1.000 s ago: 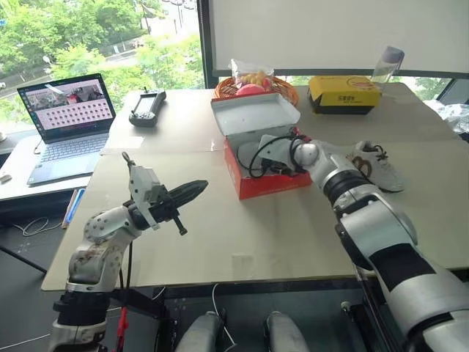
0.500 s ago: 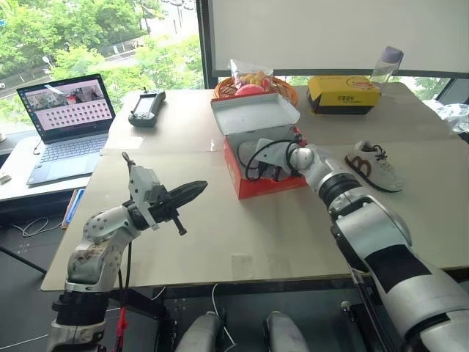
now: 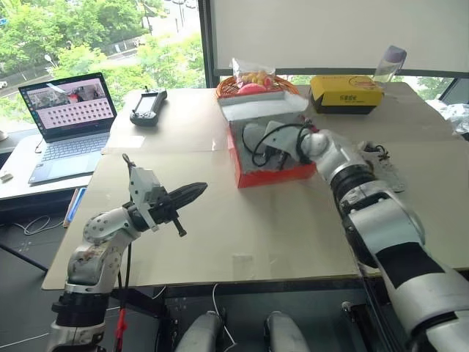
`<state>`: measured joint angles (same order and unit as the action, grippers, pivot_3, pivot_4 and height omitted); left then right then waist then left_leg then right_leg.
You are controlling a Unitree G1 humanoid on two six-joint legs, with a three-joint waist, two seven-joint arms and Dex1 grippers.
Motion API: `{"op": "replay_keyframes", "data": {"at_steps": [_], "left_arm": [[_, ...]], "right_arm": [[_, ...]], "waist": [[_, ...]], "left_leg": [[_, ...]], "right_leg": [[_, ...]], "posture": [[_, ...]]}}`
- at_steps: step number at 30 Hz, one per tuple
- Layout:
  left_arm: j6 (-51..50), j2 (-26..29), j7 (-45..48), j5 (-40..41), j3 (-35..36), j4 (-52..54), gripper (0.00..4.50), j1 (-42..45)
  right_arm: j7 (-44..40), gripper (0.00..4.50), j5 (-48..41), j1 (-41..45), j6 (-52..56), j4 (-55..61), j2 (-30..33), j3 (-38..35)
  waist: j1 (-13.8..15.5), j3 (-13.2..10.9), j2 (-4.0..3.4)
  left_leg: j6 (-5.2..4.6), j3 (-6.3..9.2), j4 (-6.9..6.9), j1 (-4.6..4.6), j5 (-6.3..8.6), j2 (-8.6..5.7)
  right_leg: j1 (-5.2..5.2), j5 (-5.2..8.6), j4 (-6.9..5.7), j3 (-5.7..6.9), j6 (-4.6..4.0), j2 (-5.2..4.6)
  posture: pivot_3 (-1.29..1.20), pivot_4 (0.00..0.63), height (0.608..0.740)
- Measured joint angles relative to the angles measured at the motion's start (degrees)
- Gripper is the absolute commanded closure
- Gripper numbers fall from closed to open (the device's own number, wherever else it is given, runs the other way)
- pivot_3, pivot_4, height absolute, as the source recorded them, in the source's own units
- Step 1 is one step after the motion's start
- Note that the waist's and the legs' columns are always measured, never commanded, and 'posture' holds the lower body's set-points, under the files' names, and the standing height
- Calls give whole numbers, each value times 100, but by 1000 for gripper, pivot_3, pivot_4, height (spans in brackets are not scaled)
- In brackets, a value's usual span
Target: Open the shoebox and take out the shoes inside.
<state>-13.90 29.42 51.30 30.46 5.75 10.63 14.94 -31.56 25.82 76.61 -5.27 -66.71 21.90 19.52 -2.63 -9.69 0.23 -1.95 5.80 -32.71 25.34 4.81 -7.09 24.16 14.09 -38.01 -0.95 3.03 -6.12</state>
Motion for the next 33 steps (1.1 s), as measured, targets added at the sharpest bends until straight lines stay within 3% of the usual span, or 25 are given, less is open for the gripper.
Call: {"op": "replay_keyframes", "data": {"at_steps": [6, 12, 19, 24, 33], "left_arm": [[0, -1, 35, 0, -16, -4, 4500, 3], [2, -21, 109, -3, -62, -32, 4500, 71], [5, -22, 121, -7, -72, -36, 4500, 53], [7, -43, 147, -13, -118, -44, 4500, 7], [7, -33, 230, -20, -221, -164, 4500, 68]], "right_arm": [[-449, 4352, -241, -153, 420, 1120, 212, -198], [-1058, 4352, -785, -479, 1531, 1911, 363, -605], [-1050, 4352, -862, -399, 3027, 2741, 1461, -1055], [-1059, 4352, -736, -1088, 4802, 3908, 2280, -1336], [-1401, 4352, -887, -2358, 7172, 5838, 2866, -1311]], "waist": [[-9, 0, 0], [34, -5, -4], [131, -7, -3], [177, -7, -2], [133, -8, -3]], "left_leg": [[0, 0, 1, 0, 0, 2], [-1, 0, -2, 28, 0, -2], [-1, -3, -1, 34, 1, 1], [-2, -2, -4, 48, 0, 2], [-6, -5, -23, 66, 2, 5]], "right_leg": [[0, 3, -1, 0, -3, -2], [5, 1, -1, 4, -1, -8], [7, 5, 7, 8, -3, -20], [10, 9, 6, 18, -1, -33], [16, 9, 8, 19, 6, -49]], "posture": [[0, 150, 732], [0, 150, 732], [0, 150, 732], [0, 150, 732], [0, 150, 732]]}}
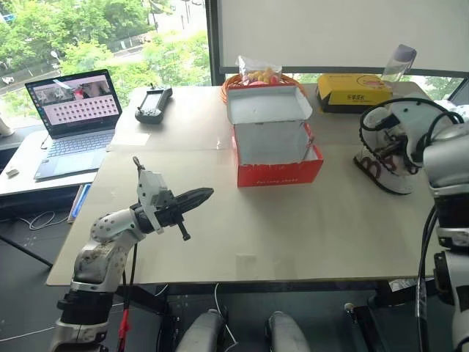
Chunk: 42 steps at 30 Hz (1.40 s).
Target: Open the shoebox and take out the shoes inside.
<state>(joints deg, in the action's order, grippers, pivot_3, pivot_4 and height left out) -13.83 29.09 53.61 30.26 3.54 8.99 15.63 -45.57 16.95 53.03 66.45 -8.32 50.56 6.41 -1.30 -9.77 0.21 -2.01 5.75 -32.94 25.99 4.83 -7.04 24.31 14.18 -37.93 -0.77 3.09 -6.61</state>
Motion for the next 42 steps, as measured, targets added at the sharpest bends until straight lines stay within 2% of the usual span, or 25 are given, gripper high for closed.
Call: {"op": "replay_keyframes", "data": {"at_steps": [4, 9, 14, 18, 20, 21, 24, 30, 31, 34, 42], "left_arm": [[0, 3, 26, -7, 0, -2, 4500, 0], [0, -2, 39, -73, -11, -6, 4500, 7], [0, -33, 34, -83, -38, -8, 4500, 15], [0, -47, 23, -94, -48, -9, 4500, 7], [0, -48, 7, -100, -46, -9, 4500, 0], [0, -50, 0, -102, -48, -10, 4500, 0], [0, -52, -10, -104, -52, -9, 4500, 0], [0, -52, -14, -104, -52, -9, 4500, 0], [0, -52, -14, -104, -52, -9, 4500, 0], [0, -52, -11, -103, -52, -9, 4500, 0], [7, -57, 14, -104, -56, -21, 4500, 4]], "right_arm": [[-18, 4352, -163, -242, 269, 268, 78, 3], [59, 4352, -435, -558, 276, 18, -117, 215], [202, 4352, -613, -530, -141, -615, -265, 300], [602, 4352, -617, -220, -892, -1752, -410, 306], [727, 3542, -615, -93, -1209, -2164, -517, 311], [800, 3339, -615, -26, -1353, -2315, -576, 310], [950, 2276, -633, 51, -1746, -2616, -695, 302], [967, 188, -636, 73, -1884, -2823, -760, 306], [965, 34, -634, 80, -1884, -2823, -760, 310], [940, 34, -631, 164, -1823, -2782, -745, 346], [661, 34, -633, 403, -1113, -1327, -183, 373]], "waist": [[5, 0, 2], [9, -1, 3], [33, -1, 3], [51, -1, 4], [48, 0, 6], [45, 0, 6], [42, 0, 6], [39, 0, 5], [34, 0, 5], [20, 0, 4], [39, -3, -1]], "left_leg": [[-1, 1, -10, 1, 1, 2], [-6, 0, -21, 8, 3, 0], [-12, 1, -39, 13, 7, 0], [-15, 3, -51, 13, 9, -2], [-23, 8, -72, 12, 15, 0], [-28, 8, -80, 12, 18, -1], [-31, 6, -82, 14, 20, -5], [-32, 4, -78, 19, 20, -4], [-32, 3, -78, 19, 20, -4], [-32, 2, -77, 19, 20, -4], [-31, 3, -75, 27, 21, -4]], "right_leg": [[-7, 6, 4, 6, 14, -4], [-8, 2, 7, 6, 20, -4], [-15, -5, 10, 15, 11, 9], [-28, -13, 22, 21, 23, 11], [-28, -16, 29, 26, 28, 17], [-29, -17, 29, 25, 30, 16], [-29, -21, 33, 20, 35, 15], [-27, -23, 24, 14, 33, 18], [-27, -23, 24, 13, 33, 18], [-26, -23, 23, 11, 33, 18], [-18, -21, 23, 13, 34, 15]], "posture": [[0, 150, 732], [0, 150, 732], [0, 150, 732], [0, 150, 732], [0, 150, 732], [0, 150, 732], [0, 150, 732], [0, 150, 732], [0, 150, 732], [0, 150, 732], [0, 150, 732]]}}
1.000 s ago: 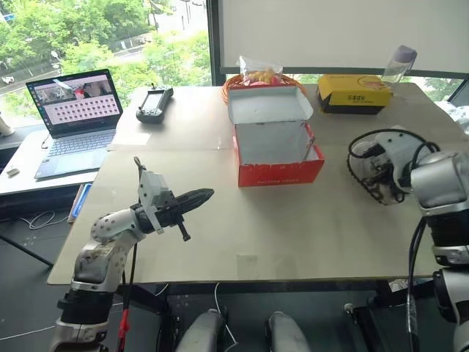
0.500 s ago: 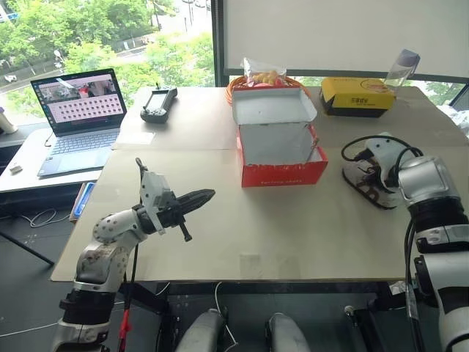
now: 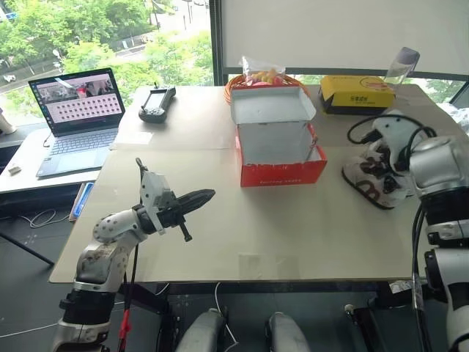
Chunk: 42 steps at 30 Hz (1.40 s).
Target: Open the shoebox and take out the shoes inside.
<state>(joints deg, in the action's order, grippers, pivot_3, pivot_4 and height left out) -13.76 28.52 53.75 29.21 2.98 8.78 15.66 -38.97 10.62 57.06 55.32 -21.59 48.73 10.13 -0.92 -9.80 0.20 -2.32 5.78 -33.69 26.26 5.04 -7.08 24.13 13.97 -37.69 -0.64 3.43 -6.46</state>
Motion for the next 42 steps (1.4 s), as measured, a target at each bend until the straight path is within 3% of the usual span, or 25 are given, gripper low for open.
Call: {"op": "replay_keyframes", "data": {"at_steps": [4, 11, 17, 23, 31, 35, 42], "left_arm": [[6, -3, 19, -2, -1, -61, 4500, 14], [28, -23, 24, -5, -2, -84, 4500, 118], [67, -228, -418, -182, 33, -350, 4500, 276], [63, -783, -2540, -979, 518, -1201, 4500, 718], [10, -1442, -5059, -1458, 1594, -1263, 4500, 406], [1, -1632, -5465, -1574, 1734, -1181, 4500, -152], [-7, -1822, -5548, -1548, 1720, -1077, 4500, -342]], "right_arm": [[-34, 34, -122, 5, 281, 428, 53, -204], [217, 34, -912, 189, 408, 1004, -497, -1391], [1099, 34, -1409, 162, -507, 1000, -1321, -2421], [1749, 34, -1248, -1069, -1178, 1415, -1448, -2400], [2228, 34, -1374, -2892, -1831, 2588, -1909, -2736], [2444, 34, -1315, -3633, -2221, 2624, -1988, -2797], [2476, 34, -1318, -4039, -2883, 2311, -2202, -2682]], "waist": [[-9, 0, 0], [-3, 0, 0], [11, 0, 0], [74, 2, 5], [21, 5, 5], [30, 5, 6], [17, 6, 7]], "left_leg": [[0, 0, 0, 2, 0, -1], [0, 2, 0, 3, 0, 2], [-1, 1, -2, 3, -1, -1], [-5, 4, -13, 6, -1, -11], [-6, 0, -18, -13, 2, -6], [-6, -2, -19, -11, 2, -8], [-5, -3, -21, -15, 2, -6]], "right_leg": [[2, 3, 0, -2, 4, -4], [1, 0, 0, -1, 0, -2], [0, -3, -2, -2, 0, -1], [-3, -6, -4, -3, 6, -3], [-13, -4, -26, -10, 10, 2], [-11, -4, -23, -9, 11, 1], [-17, 3, -24, -6, 23, 2]], "posture": [[0, 150, 732], [0, 150, 732], [0, 150, 732], [0, 150, 732], [0, 150, 732], [0, 150, 732], [0, 150, 732]]}}
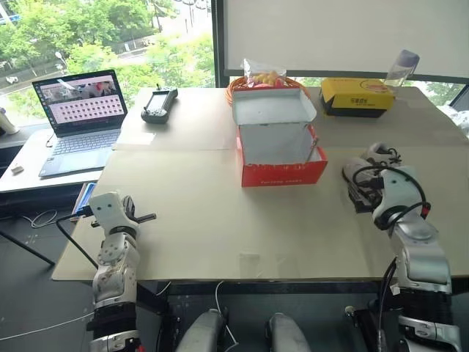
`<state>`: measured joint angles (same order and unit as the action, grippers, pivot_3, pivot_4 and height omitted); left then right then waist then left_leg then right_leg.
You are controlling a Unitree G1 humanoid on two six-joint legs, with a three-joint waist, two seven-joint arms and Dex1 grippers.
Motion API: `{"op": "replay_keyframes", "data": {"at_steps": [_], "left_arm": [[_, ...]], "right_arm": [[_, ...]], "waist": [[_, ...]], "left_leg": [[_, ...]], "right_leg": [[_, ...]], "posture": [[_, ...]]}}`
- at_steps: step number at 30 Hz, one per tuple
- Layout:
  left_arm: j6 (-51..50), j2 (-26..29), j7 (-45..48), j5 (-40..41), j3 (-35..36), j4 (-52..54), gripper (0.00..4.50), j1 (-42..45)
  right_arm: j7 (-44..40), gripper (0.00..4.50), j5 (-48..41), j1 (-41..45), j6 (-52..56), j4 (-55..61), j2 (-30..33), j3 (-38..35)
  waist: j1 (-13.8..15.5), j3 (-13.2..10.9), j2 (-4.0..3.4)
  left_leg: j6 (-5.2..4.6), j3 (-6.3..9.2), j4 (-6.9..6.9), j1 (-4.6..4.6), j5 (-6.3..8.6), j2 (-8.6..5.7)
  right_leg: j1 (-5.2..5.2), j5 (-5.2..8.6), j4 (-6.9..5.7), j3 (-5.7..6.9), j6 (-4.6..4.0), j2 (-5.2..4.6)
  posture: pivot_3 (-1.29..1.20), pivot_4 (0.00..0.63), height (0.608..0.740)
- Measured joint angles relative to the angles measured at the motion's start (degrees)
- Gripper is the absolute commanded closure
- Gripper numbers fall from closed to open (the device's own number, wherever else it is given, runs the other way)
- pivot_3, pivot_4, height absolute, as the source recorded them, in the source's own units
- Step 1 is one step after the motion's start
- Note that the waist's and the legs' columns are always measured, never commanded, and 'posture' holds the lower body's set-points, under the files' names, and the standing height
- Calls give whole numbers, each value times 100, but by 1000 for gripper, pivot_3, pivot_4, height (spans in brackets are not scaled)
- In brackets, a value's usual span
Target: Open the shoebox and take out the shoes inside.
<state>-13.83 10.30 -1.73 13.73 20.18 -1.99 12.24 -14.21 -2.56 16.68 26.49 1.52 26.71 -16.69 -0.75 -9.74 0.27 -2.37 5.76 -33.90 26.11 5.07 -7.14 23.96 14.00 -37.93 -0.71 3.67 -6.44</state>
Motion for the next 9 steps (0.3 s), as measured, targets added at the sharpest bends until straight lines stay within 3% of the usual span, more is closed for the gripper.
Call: {"op": "replay_keyframes", "data": {"at_steps": [9], "left_arm": [[3, 0, 25, -1, -2, 0, 4500, -113]], "right_arm": [[67, 34, 10, -171, -279, -202, -39, 112]], "waist": [[14, 0, 1]], "left_leg": [[0, 0, 0, 1, 0, 0]], "right_leg": [[0, 0, 4, 1, -2, -1]], "posture": [[0, 150, 732]]}}
